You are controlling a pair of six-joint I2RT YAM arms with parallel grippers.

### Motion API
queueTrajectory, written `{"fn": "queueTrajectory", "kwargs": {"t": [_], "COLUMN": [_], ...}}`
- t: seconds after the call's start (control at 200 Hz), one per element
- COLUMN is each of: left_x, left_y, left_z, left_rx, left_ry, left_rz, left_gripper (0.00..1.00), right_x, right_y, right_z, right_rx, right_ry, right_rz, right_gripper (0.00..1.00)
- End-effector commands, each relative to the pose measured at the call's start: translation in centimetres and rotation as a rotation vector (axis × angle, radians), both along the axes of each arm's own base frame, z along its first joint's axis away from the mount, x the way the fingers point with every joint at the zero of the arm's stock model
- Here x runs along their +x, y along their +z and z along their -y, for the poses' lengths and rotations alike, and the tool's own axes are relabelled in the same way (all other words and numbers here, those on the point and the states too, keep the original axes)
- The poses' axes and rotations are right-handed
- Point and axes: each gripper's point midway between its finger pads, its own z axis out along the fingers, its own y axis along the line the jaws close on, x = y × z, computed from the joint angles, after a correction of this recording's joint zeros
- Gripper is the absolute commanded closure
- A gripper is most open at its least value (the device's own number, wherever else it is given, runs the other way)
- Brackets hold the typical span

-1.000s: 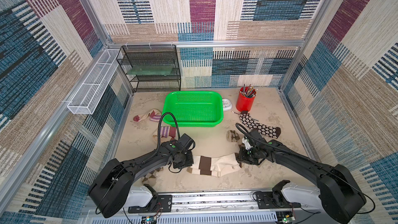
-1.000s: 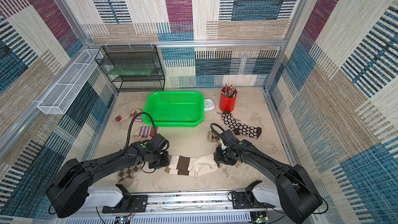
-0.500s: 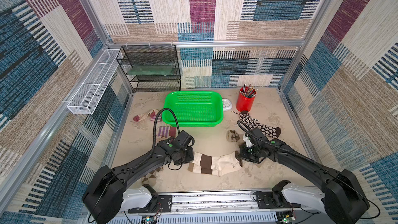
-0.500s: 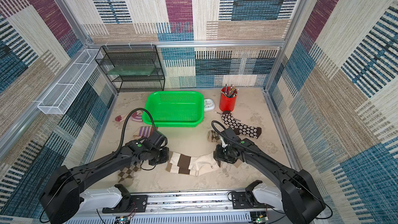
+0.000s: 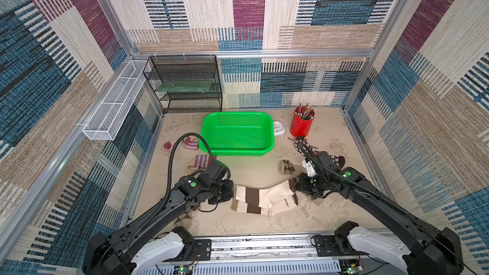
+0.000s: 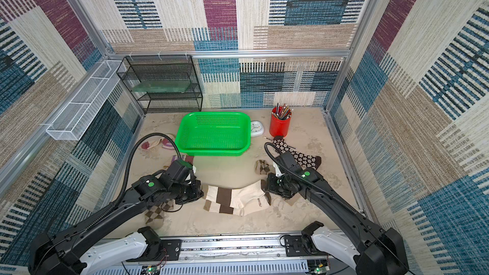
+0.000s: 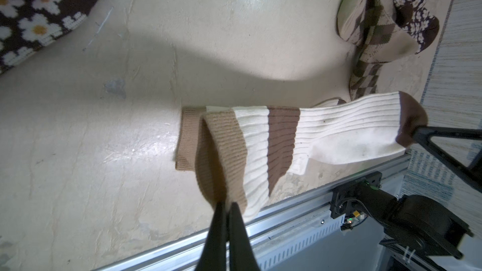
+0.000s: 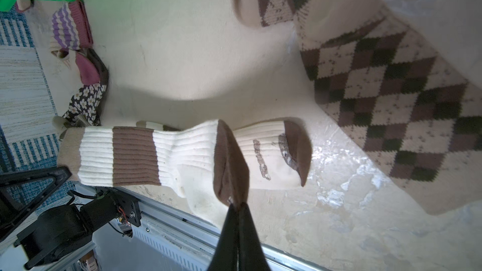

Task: Place the socks together as a pair
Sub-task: Adjust the sock to the sock.

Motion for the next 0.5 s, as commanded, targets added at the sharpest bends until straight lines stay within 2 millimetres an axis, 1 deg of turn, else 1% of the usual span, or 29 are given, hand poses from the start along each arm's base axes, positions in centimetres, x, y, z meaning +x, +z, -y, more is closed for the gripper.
{"fn": "queueTrajectory", "kwargs": {"t": [0.0, 0.16, 0.27, 0.391, 0.496], "left_x": [-1.2, -2.0, -2.5, -2.1, -1.4], "left_y": [0.1, -0.3, -1.1, -1.5, -1.9], "left_z": [0.1, -0.1, -0.5, -0.6, 0.0], "left_rx": [-0.019, -0.015, 0.0, 0.02, 0.022], "left_ry": [-0.002, -0.014, -0.016, -0.025, -0.033], "left_rz": [-0.053, -0.073, -0.086, -0.071, -0.059], "left_gripper": [0.97, 0.97, 0.97, 0.97, 0.97], "right_x": [-1.1, -2.2, -2.5, -2.2, -1.8], "right_y": [0.3, 0.3, -0.5, -1.3, -2.2], "right_z": [0.2, 0.1, 0.2, 0.0, -0.1], "right_rx": [0.006, 0.024, 0.024, 0.028, 0.02], "right_ry": [-0.004, -0.003, -0.002, -0.003, 0.001], "right_rz": [-0.041, -0.065, -0.071, -0.069, -0.062], "right_gripper": [0.99, 0.99, 0.99, 0.99, 0.99]}}
